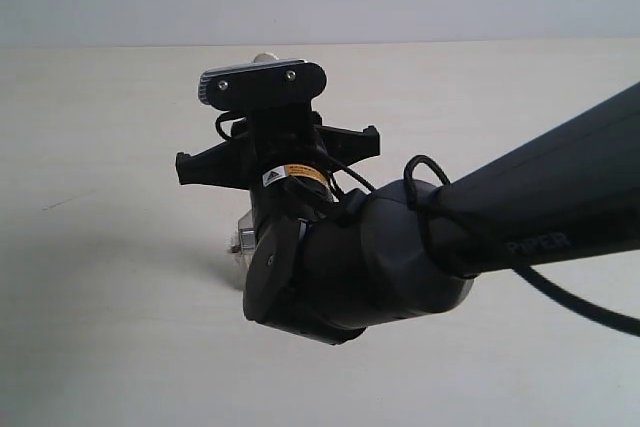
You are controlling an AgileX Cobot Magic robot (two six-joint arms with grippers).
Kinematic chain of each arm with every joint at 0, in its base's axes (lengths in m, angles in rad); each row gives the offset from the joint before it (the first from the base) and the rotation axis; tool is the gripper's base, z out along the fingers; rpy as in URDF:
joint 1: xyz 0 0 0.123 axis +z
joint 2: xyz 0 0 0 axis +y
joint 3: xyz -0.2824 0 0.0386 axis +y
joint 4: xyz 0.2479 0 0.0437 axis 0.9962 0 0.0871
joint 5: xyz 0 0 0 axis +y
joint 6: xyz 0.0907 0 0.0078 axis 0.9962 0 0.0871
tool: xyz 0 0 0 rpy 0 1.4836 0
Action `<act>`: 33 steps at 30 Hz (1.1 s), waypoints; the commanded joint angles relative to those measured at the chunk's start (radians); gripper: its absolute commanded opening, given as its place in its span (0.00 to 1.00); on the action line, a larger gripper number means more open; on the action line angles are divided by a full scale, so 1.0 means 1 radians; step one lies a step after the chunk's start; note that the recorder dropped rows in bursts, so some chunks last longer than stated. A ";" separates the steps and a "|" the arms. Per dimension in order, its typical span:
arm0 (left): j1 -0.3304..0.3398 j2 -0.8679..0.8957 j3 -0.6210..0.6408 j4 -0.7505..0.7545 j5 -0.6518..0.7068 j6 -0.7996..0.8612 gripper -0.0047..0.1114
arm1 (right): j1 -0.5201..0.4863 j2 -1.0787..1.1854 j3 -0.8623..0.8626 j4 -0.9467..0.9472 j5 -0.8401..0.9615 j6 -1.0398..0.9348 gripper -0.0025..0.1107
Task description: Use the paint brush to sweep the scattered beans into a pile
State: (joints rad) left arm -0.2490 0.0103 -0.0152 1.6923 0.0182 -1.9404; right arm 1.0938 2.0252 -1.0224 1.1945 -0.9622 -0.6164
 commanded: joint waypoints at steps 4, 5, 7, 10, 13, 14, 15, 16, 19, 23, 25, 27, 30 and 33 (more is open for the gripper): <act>-0.005 0.001 0.002 0.000 0.003 -0.001 0.04 | 0.004 -0.033 -0.006 -0.031 -0.007 -0.021 0.02; -0.005 0.001 0.002 0.000 0.003 -0.001 0.04 | 0.006 -0.044 -0.006 -0.034 -0.009 -0.021 0.02; -0.005 0.001 0.002 0.000 0.003 -0.001 0.04 | 0.011 -0.070 0.001 -0.058 -0.024 -0.019 0.02; -0.005 0.001 0.002 0.000 0.003 -0.001 0.04 | 0.011 -0.112 0.015 -0.083 -0.037 -0.017 0.02; -0.005 0.001 0.002 0.000 0.003 -0.001 0.04 | 0.009 -0.149 0.043 -0.129 -0.085 -0.004 0.02; -0.005 0.001 0.002 0.000 0.003 -0.001 0.04 | 0.000 -0.157 0.053 -0.138 -0.107 0.009 0.02; -0.005 0.001 0.002 0.000 0.003 -0.001 0.04 | -0.018 -0.162 0.059 -0.143 -0.118 0.021 0.02; -0.005 0.001 0.002 0.000 0.003 -0.001 0.04 | -0.039 -0.163 0.064 -0.145 -0.118 0.039 0.02; -0.005 0.001 0.002 0.000 0.003 -0.001 0.04 | -0.107 -0.163 0.068 -0.214 -0.069 0.126 0.02; -0.005 0.001 0.002 0.000 0.003 -0.001 0.04 | -0.183 -0.153 0.068 -0.317 -0.058 0.277 0.02; -0.005 0.001 0.002 0.000 0.003 -0.001 0.04 | -0.220 -0.146 0.068 -0.327 -0.058 0.312 0.02; -0.005 0.001 0.002 0.000 0.003 -0.001 0.04 | -0.251 -0.137 0.068 -0.337 -0.047 0.308 0.02; -0.005 0.001 0.002 0.000 0.003 -0.001 0.04 | -0.287 -0.120 0.068 -0.371 -0.012 0.306 0.02; -0.005 0.001 0.002 0.000 0.003 -0.001 0.04 | -0.311 -0.097 0.064 -0.423 -0.010 0.329 0.02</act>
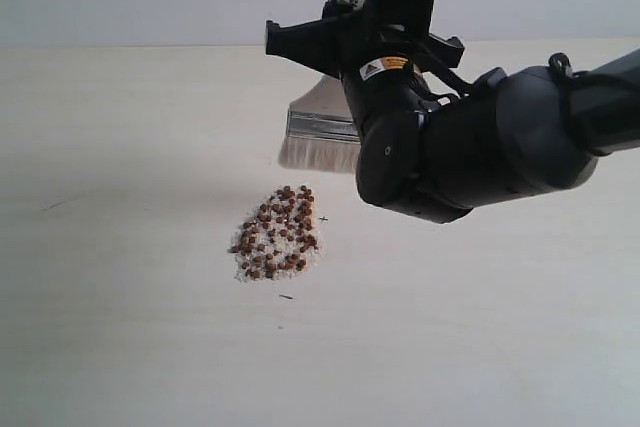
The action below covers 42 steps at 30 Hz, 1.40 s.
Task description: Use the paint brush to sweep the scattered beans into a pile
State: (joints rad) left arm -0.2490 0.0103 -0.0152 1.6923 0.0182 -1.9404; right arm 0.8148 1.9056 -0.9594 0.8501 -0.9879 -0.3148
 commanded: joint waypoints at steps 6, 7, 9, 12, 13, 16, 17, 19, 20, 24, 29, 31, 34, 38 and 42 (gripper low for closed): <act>-0.005 0.001 0.002 0.000 0.003 -0.001 0.04 | -0.067 0.078 -0.062 -0.135 0.074 0.061 0.02; -0.005 0.001 0.002 0.000 0.003 -0.001 0.04 | -0.067 0.088 -0.075 -0.135 0.074 0.063 0.02; -0.005 0.001 0.002 0.000 0.003 -0.001 0.04 | -0.067 0.104 -0.099 -0.135 0.088 0.063 0.02; -0.005 0.001 0.002 0.000 0.003 -0.001 0.04 | -0.067 0.132 -0.149 -0.142 0.143 0.054 0.02; -0.005 0.001 0.002 0.000 0.003 -0.001 0.04 | -0.067 0.140 -0.164 -0.154 0.149 0.054 0.02; -0.005 0.001 0.002 0.000 0.003 -0.001 0.04 | -0.067 0.170 -0.208 -0.169 0.148 0.046 0.02; -0.005 0.001 0.002 0.000 0.003 -0.001 0.04 | -0.070 0.176 -0.218 -0.169 0.148 0.040 0.02; -0.005 0.001 0.002 0.000 0.003 -0.001 0.04 | -0.074 0.189 -0.240 -0.169 0.153 0.016 0.02; -0.005 0.001 0.002 0.000 0.003 -0.001 0.04 | -0.076 0.196 -0.248 -0.169 0.161 0.001 0.02; -0.005 0.001 0.002 0.000 0.003 -0.001 0.04 | -0.097 0.223 -0.291 -0.171 0.218 -0.006 0.02; -0.005 0.001 0.002 0.000 0.003 -0.001 0.04 | -0.101 0.252 -0.313 -0.168 0.211 -0.064 0.02; -0.005 0.001 0.002 0.000 0.003 -0.001 0.04 | -0.101 0.269 -0.325 -0.168 0.215 -0.078 0.02; -0.005 0.001 0.002 0.000 0.003 -0.001 0.04 | -0.101 0.284 -0.336 -0.165 0.226 -0.081 0.02; -0.005 0.001 0.002 0.000 0.003 -0.001 0.04 | -0.101 0.294 -0.340 -0.149 0.247 -0.081 0.02; -0.005 0.001 0.002 0.000 0.003 -0.001 0.04 | -0.101 0.294 -0.340 -0.149 0.287 -0.083 0.02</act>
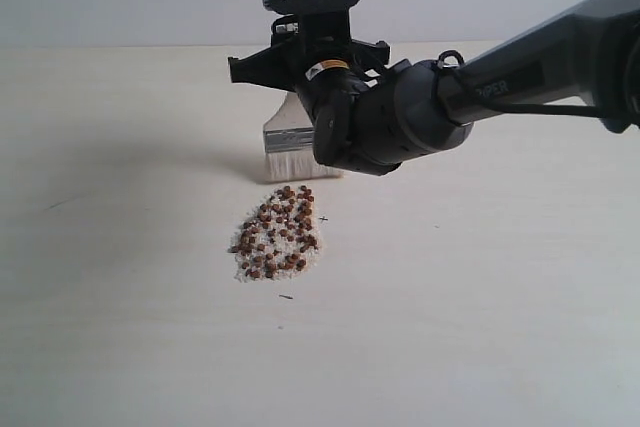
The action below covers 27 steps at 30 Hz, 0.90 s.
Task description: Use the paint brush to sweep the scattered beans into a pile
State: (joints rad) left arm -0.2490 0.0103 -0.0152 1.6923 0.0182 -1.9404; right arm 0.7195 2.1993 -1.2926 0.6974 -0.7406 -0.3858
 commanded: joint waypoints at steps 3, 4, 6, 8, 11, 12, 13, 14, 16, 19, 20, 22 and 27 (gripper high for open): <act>-0.005 0.001 0.002 0.000 0.003 -0.001 0.04 | -0.006 0.000 -0.007 0.006 0.108 -0.012 0.02; -0.005 0.001 0.002 0.000 0.003 -0.001 0.04 | -0.006 0.000 -0.007 0.006 0.130 -0.012 0.02; -0.005 0.001 0.002 0.000 0.003 -0.001 0.04 | -0.006 0.000 -0.007 0.008 0.168 -0.012 0.02; -0.005 0.001 0.002 0.000 0.003 -0.001 0.04 | -0.004 0.000 -0.007 0.008 0.190 -0.008 0.02; -0.005 0.001 0.002 0.000 0.003 -0.001 0.04 | -0.004 -0.004 -0.007 0.008 0.202 -0.010 0.02; -0.005 0.001 0.002 0.000 0.003 -0.001 0.04 | -0.004 -0.009 -0.007 0.008 0.202 -0.010 0.02; -0.005 0.001 0.002 0.000 0.003 -0.001 0.04 | -0.004 -0.011 -0.007 0.008 0.193 -0.012 0.02; -0.005 0.001 0.002 0.000 0.003 -0.001 0.04 | -0.004 -0.015 -0.007 0.008 0.180 -0.014 0.02; -0.005 0.001 0.002 0.000 0.003 -0.001 0.04 | -0.004 -0.024 -0.007 0.008 0.146 -0.016 0.02; -0.005 0.001 0.002 0.000 0.003 -0.001 0.04 | -0.004 -0.033 -0.007 0.008 0.095 -0.022 0.02; -0.005 0.001 0.002 0.000 0.003 -0.001 0.04 | -0.004 -0.035 -0.007 0.008 0.084 -0.022 0.02; -0.005 0.001 0.002 0.000 0.003 -0.001 0.04 | -0.004 -0.041 -0.007 0.008 0.078 -0.024 0.02; -0.005 0.001 0.002 0.000 0.003 -0.001 0.04 | -0.004 -0.069 -0.007 0.067 0.065 -0.064 0.02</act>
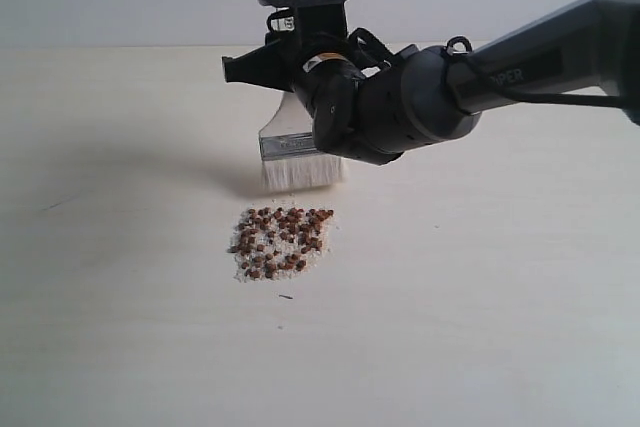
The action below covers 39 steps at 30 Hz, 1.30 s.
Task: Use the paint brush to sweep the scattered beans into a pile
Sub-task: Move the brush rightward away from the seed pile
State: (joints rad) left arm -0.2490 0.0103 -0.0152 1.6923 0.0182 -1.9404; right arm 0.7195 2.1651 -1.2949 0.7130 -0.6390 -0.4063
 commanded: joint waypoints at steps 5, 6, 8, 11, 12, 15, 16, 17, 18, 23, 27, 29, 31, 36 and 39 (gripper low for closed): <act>-0.005 0.001 0.002 0.000 0.003 -0.001 0.04 | -0.004 -0.087 0.021 0.183 -0.051 -0.142 0.02; -0.005 0.001 0.002 0.000 0.003 -0.001 0.04 | -0.004 -0.101 0.033 0.207 -0.053 -0.168 0.02; -0.005 0.001 0.002 0.000 0.003 -0.001 0.04 | -0.006 -0.129 0.061 0.270 -0.077 -0.203 0.02; -0.005 0.001 0.002 0.000 0.003 -0.001 0.04 | -0.006 -0.156 0.099 0.366 -0.119 -0.226 0.02; -0.005 0.001 0.002 0.000 0.003 -0.001 0.04 | -0.006 -0.158 0.109 0.383 -0.121 -0.226 0.02; -0.005 0.001 0.002 0.000 0.003 -0.001 0.04 | -0.006 -0.158 0.130 0.398 -0.117 -0.200 0.02; -0.005 0.001 0.002 0.000 0.003 -0.001 0.04 | -0.006 -0.158 0.137 0.407 -0.125 -0.178 0.02; -0.005 0.001 0.002 0.000 0.003 -0.001 0.04 | -0.006 -0.158 0.141 0.409 -0.130 -0.162 0.02; -0.005 0.001 0.002 0.000 0.003 -0.001 0.04 | -0.006 -0.158 0.145 0.418 -0.134 -0.158 0.02; -0.005 0.001 0.002 0.000 0.003 -0.001 0.04 | -0.006 -0.156 0.152 0.537 -0.150 -0.155 0.02; -0.005 0.001 0.002 0.000 0.003 -0.001 0.04 | -0.006 -0.150 0.152 0.585 -0.159 -0.140 0.02; -0.005 0.001 0.002 0.000 0.003 -0.001 0.04 | -0.006 -0.140 0.152 0.629 -0.179 -0.124 0.02; -0.005 0.001 0.002 0.000 0.003 -0.001 0.04 | -0.006 -0.125 0.150 0.643 -0.186 -0.124 0.02; -0.005 0.001 0.002 0.000 0.003 -0.001 0.04 | 0.002 -0.116 0.150 0.617 -0.287 -0.118 0.02; -0.005 0.001 0.002 0.000 0.003 -0.001 0.04 | -0.004 -0.203 0.158 0.615 -0.387 -0.402 0.02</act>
State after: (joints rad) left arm -0.2490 0.0103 -0.0152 1.6923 0.0182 -1.9404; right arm 0.7205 2.0213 -1.1457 1.3503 -0.9611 -0.6524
